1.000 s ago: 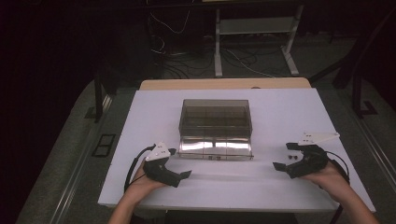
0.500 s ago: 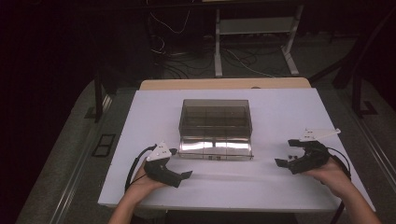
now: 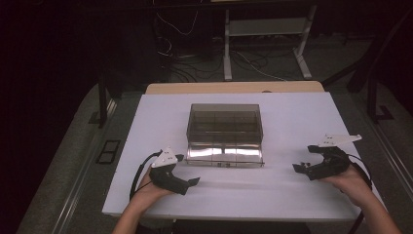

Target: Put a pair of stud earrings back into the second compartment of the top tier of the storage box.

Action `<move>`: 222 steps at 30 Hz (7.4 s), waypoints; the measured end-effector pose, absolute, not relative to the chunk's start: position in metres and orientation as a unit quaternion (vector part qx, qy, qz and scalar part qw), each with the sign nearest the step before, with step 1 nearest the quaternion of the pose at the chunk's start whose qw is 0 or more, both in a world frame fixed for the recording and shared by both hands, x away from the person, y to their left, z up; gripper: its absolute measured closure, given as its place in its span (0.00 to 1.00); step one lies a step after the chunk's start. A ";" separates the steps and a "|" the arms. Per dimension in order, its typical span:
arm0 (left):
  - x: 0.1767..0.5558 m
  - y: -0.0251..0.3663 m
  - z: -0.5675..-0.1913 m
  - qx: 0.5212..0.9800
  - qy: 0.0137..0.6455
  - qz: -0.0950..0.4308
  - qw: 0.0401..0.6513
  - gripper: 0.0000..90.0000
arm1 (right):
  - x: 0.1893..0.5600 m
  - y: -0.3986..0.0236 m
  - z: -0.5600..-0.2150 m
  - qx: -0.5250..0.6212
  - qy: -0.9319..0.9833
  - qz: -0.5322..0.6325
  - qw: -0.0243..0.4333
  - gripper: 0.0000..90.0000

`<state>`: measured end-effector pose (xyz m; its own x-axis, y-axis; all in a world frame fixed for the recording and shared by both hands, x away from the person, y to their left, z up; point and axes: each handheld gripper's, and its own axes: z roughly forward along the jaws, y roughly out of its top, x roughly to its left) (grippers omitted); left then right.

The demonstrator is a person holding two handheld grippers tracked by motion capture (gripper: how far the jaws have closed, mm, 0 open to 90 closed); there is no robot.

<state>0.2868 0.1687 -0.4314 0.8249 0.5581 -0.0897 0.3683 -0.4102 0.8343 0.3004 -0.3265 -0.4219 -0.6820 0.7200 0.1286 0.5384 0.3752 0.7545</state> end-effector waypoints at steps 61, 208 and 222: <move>0.287 0.170 -0.432 0.830 0.274 0.097 0.475 0.00 | 0.307 -0.352 -0.446 0.408 0.840 0.335 0.124 0.75; 0.286 0.165 -0.432 0.829 0.282 0.087 0.476 0.00 | 0.323 -0.245 -0.365 0.252 0.844 0.472 0.036 0.88; 0.286 0.166 -0.431 0.831 0.279 0.089 0.473 0.00 | 0.329 -0.227 -0.364 0.238 0.846 0.476 0.027 0.88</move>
